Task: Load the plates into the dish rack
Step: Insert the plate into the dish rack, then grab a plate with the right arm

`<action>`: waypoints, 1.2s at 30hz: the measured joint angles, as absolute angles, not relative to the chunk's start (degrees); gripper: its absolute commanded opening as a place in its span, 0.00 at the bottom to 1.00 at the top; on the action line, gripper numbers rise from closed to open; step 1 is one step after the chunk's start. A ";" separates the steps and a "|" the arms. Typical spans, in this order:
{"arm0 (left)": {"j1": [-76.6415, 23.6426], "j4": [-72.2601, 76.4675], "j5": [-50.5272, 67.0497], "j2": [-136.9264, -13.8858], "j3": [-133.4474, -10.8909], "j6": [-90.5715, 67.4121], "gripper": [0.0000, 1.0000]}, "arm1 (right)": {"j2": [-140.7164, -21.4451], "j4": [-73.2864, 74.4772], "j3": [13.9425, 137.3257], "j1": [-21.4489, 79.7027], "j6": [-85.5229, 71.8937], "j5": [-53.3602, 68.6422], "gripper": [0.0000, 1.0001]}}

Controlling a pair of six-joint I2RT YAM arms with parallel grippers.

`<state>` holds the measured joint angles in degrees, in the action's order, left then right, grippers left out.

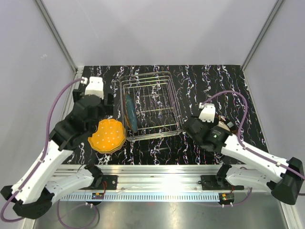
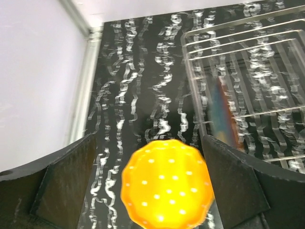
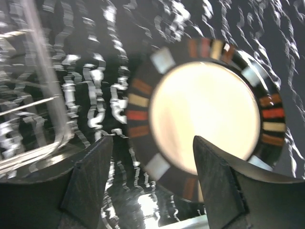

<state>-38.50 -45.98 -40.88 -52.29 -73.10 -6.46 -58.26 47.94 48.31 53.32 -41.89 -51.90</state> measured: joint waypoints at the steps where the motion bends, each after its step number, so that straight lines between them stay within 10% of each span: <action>1: -38.50 -45.06 -41.60 -50.87 -71.20 -5.96 0.98 | -59.51 48.23 48.31 51.79 -42.04 -51.27 0.71; 25: -38.50 -28.62 -43.33 -32.77 -48.90 -4.95 0.99 | -80.44 37.56 52.51 37.91 -35.09 -36.45 0.73; 36: -38.50 -28.34 -41.82 -31.24 -48.16 -5.04 0.99 | -85.14 39.77 53.95 35.99 -34.63 -35.81 0.45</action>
<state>-38.50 -28.34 -41.82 -31.24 -48.16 -5.04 -85.14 39.77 53.95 35.99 -34.63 -35.81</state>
